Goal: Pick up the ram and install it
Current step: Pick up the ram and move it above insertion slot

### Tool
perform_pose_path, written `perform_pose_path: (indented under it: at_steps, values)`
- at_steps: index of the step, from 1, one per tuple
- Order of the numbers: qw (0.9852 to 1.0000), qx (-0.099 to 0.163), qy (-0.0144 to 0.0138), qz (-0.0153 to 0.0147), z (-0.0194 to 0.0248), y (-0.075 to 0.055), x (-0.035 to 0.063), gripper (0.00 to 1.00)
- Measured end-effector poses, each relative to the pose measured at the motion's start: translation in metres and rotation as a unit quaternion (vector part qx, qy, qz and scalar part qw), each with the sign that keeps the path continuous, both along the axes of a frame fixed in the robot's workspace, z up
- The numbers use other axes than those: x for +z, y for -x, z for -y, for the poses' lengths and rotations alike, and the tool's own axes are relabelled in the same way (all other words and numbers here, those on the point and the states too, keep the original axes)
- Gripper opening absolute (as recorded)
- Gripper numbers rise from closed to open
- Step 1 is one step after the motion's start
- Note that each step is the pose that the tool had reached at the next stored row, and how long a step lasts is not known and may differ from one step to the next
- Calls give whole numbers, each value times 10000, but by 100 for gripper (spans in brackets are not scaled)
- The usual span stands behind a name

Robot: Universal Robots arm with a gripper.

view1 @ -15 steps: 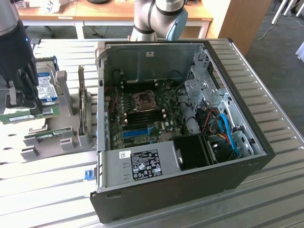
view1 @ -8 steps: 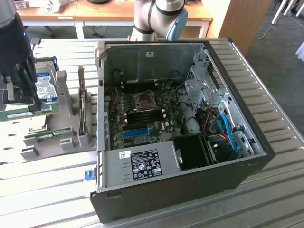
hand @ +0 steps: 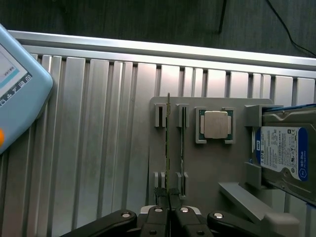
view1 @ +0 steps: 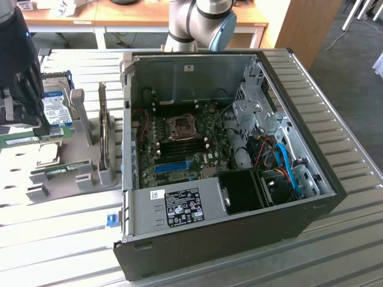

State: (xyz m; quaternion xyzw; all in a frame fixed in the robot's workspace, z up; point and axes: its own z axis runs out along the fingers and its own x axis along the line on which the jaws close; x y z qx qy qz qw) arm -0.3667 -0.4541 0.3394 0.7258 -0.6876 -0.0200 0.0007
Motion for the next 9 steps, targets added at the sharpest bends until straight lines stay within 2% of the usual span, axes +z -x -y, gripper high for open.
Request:
perform_pose_path:
  at_steps: [9]
  values:
    - [10000,0,0,-1,0,0,116,12]
